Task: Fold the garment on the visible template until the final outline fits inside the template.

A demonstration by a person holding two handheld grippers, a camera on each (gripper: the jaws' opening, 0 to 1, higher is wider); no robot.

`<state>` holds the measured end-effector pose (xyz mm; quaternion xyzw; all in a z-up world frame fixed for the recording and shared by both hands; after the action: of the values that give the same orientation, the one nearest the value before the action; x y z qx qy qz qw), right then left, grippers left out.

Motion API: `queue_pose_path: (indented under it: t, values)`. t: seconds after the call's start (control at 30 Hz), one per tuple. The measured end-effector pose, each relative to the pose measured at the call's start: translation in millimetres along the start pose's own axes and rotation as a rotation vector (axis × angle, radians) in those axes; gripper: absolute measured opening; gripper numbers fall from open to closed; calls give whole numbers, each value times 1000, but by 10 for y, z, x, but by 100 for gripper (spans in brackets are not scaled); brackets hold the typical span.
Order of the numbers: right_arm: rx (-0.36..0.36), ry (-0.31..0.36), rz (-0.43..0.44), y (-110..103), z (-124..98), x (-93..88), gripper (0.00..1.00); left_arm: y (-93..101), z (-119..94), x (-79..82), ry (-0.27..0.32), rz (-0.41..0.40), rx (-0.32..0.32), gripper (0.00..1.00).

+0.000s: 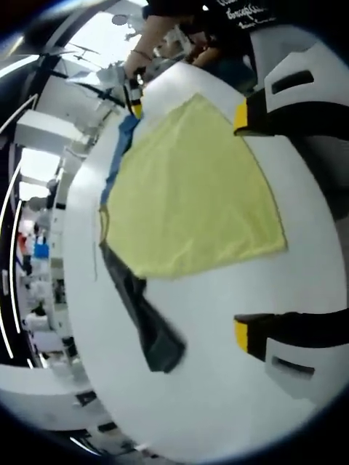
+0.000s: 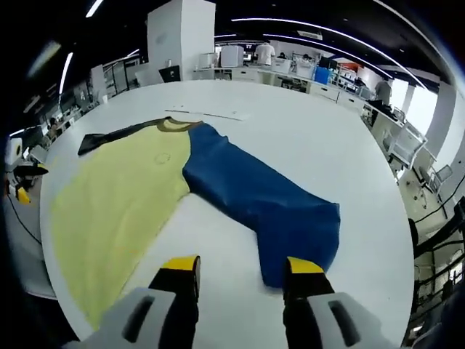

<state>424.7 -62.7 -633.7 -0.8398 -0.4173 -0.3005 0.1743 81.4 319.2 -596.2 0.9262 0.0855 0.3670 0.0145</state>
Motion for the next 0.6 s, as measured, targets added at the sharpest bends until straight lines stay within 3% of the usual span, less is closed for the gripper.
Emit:
queue_pose_path:
  t: [0.6]
  values:
    - [-20,-30,25,218,172,-3,22,14,-19,47,21,1,7,94]
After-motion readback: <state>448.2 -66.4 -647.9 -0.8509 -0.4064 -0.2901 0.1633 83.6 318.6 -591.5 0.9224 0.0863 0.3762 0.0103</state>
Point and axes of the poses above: the point that each gripper's makers call its tool centre point, and the gripper's own axes: z roughly forward along the fingers, y roughly to its right, x roughly out of its top, the point moved 9 cm from there along -z, roughly backward along the fingers, and after that the axes turned 5 degrees about x, right-handed, at the moved point
